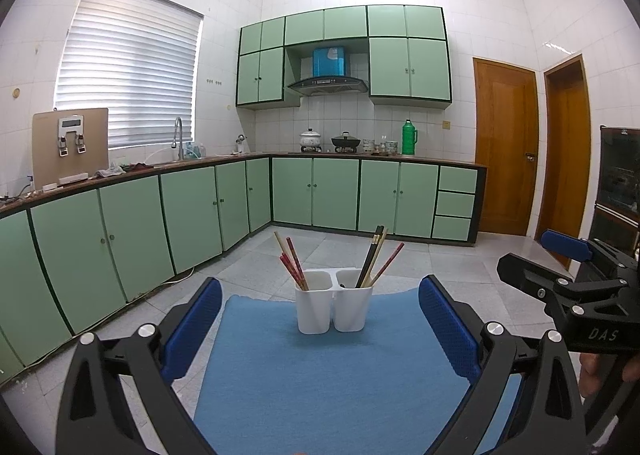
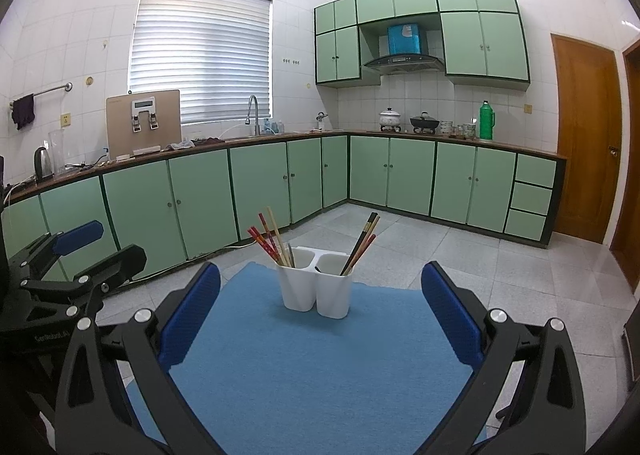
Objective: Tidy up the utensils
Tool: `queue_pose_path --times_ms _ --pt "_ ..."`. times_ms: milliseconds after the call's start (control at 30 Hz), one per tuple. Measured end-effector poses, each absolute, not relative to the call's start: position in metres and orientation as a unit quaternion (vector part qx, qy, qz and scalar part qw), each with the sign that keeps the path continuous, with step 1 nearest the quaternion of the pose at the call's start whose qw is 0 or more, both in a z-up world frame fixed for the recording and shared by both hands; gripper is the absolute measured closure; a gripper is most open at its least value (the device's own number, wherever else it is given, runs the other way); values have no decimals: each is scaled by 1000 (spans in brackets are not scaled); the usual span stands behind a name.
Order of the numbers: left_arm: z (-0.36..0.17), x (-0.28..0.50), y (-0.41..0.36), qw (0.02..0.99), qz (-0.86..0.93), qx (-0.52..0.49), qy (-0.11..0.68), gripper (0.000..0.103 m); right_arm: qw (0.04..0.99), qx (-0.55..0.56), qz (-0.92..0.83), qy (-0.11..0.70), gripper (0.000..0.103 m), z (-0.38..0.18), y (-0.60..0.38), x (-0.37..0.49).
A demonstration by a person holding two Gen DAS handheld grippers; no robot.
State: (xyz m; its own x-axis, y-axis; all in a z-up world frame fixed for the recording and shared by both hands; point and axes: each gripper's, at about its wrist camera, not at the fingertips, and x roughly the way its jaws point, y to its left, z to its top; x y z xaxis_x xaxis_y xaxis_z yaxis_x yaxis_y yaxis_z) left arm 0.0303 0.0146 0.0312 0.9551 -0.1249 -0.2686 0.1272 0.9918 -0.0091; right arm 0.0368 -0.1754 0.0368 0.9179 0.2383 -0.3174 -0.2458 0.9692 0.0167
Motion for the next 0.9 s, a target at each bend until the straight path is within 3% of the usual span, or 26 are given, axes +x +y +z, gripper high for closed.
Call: queue_pose_path --times_ms 900 --pt "33 29 15 989 -61 4 135 6 979 -12 123 160 5 36 -175 36"
